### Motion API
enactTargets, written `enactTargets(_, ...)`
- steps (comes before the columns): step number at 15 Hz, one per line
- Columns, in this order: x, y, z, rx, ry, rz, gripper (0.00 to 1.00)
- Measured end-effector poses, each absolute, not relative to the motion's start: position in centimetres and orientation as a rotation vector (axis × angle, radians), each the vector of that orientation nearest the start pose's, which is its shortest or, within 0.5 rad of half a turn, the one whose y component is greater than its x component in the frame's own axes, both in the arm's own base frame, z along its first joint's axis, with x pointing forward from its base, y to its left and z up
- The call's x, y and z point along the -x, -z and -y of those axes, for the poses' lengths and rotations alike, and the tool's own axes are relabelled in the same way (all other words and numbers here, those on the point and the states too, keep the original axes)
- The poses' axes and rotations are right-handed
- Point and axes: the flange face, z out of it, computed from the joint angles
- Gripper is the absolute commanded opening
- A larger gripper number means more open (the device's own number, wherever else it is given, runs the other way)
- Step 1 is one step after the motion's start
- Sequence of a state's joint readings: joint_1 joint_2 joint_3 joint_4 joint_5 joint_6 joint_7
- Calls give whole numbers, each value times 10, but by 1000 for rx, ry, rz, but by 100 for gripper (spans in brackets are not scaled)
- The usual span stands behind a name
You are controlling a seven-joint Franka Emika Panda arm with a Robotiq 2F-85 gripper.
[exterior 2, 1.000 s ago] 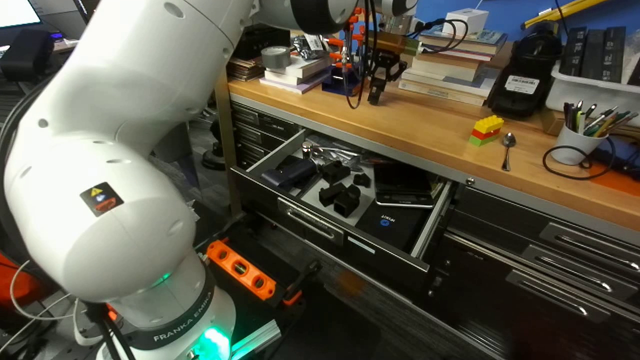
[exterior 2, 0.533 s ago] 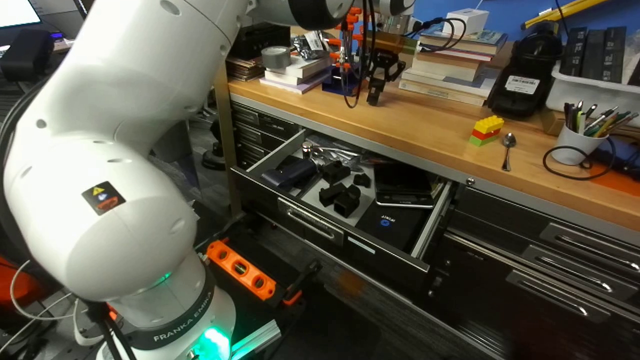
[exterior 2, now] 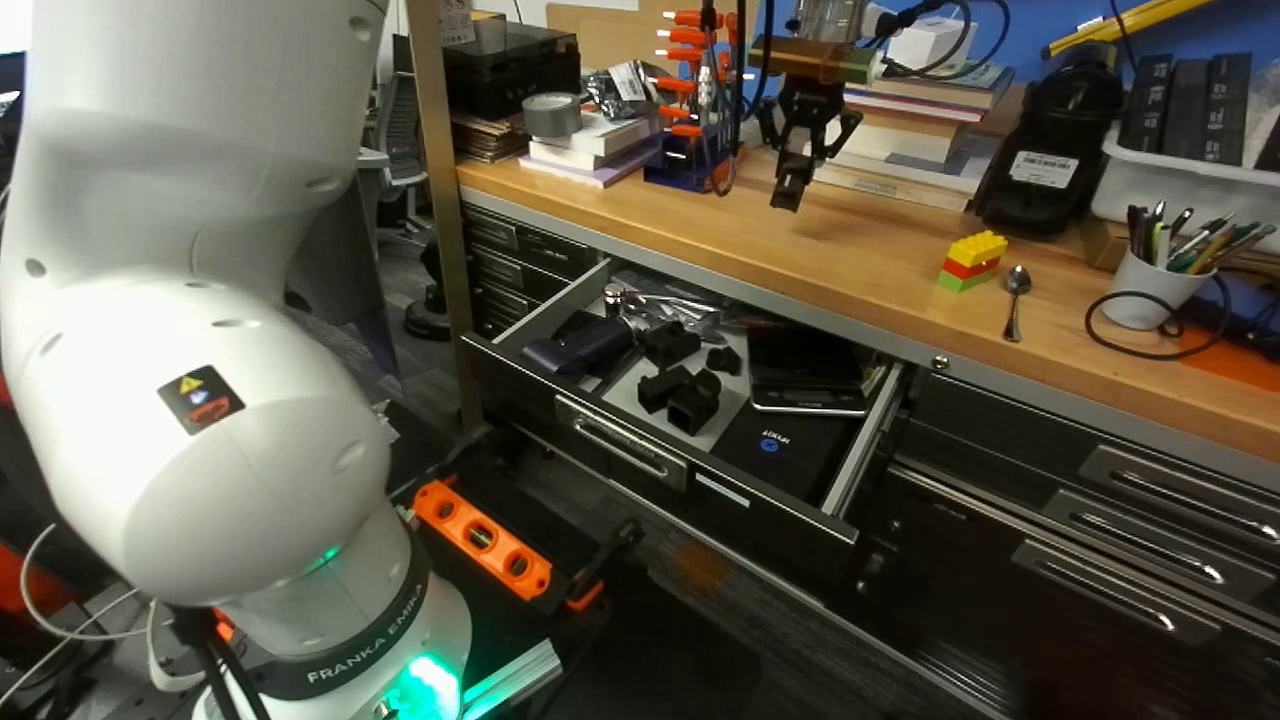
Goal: Pick up the three black objects from the countertop, put them in the drawer and close the drawer.
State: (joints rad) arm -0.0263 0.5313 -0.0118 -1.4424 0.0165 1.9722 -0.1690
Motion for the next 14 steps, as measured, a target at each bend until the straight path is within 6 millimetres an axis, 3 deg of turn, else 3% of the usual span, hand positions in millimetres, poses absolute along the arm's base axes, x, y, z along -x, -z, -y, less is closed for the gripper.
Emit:
enactTargets(3,-669,-390,36,3129,-56,109,25)
enactTargets(5,-643,-385,38,3112,-116,88,25)
enactTargets(10,-578,-345,30,3013,-305,26,25)
enactTargets(14,-542,-310,24,2909,-418,0,25)
